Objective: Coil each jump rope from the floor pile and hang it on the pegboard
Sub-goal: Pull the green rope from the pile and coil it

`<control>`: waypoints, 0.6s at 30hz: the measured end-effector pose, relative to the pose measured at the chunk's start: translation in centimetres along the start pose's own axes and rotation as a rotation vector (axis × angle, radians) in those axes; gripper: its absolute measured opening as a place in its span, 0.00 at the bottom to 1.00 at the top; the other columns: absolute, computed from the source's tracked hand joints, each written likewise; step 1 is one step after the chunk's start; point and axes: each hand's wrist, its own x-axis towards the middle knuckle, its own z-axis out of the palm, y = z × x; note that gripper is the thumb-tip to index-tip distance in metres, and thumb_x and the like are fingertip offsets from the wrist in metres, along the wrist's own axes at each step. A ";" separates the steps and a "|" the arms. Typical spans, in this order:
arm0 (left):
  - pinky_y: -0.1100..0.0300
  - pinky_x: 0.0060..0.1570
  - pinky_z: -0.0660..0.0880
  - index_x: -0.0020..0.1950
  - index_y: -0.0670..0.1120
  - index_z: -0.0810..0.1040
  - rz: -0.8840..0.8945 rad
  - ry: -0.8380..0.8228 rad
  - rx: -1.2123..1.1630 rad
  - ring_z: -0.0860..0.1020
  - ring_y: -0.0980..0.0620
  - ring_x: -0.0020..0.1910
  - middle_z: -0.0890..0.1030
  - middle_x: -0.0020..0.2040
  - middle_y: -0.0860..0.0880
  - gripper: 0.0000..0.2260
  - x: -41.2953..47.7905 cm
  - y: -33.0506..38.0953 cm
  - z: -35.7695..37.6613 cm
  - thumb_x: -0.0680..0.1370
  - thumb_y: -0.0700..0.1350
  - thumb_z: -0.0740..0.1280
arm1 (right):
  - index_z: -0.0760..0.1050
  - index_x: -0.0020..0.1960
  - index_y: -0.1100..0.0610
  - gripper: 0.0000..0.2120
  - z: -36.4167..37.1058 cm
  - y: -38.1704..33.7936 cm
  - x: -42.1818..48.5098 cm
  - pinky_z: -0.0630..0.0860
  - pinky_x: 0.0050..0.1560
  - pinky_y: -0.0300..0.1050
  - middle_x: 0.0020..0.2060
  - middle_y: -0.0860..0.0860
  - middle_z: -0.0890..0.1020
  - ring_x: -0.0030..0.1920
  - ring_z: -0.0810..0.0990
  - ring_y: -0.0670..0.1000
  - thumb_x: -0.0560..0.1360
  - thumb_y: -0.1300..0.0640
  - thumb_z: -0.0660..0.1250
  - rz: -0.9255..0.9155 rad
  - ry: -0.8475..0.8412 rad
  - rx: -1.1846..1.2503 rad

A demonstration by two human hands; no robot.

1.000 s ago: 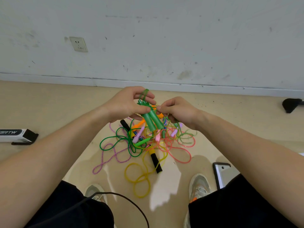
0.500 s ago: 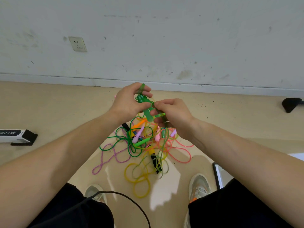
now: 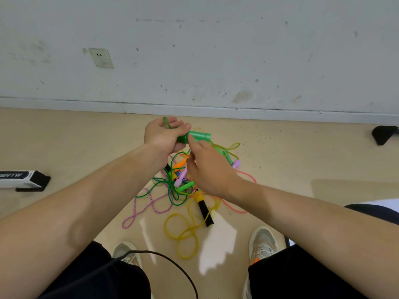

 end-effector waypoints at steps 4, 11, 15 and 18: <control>0.48 0.49 0.83 0.58 0.42 0.75 -0.010 0.019 0.004 0.83 0.49 0.48 0.82 0.51 0.50 0.19 -0.2 0.1 0.0 0.70 0.36 0.78 | 0.60 0.77 0.59 0.25 -0.1 -0.4 -0.3 0.68 0.44 0.46 0.55 0.54 0.74 0.52 0.75 0.57 0.81 0.56 0.58 -0.090 0.021 -0.071; 0.63 0.30 0.78 0.62 0.40 0.75 -0.008 -0.009 -0.096 0.82 0.52 0.41 0.82 0.52 0.50 0.20 -0.4 1.5 0.0 0.73 0.34 0.75 | 0.81 0.48 0.56 0.05 -1.1 0.0 0.4 0.74 0.34 0.42 0.33 0.49 0.83 0.27 0.77 0.43 0.79 0.58 0.66 0.167 0.254 0.507; 0.63 0.29 0.78 0.64 0.39 0.75 -0.046 -0.053 -0.137 0.83 0.52 0.39 0.82 0.53 0.50 0.20 -0.6 1.9 -0.4 0.73 0.33 0.74 | 0.80 0.45 0.58 0.05 -2.4 0.9 0.8 0.72 0.29 0.39 0.31 0.51 0.82 0.25 0.75 0.47 0.79 0.58 0.68 0.281 0.058 0.786; 0.63 0.30 0.79 0.64 0.38 0.75 -0.046 -0.047 -0.148 0.83 0.50 0.40 0.82 0.53 0.49 0.21 -0.7 1.8 -0.4 0.73 0.33 0.74 | 0.79 0.45 0.61 0.07 -2.6 0.9 0.6 0.72 0.28 0.38 0.31 0.52 0.82 0.25 0.75 0.48 0.78 0.58 0.69 0.255 0.043 0.822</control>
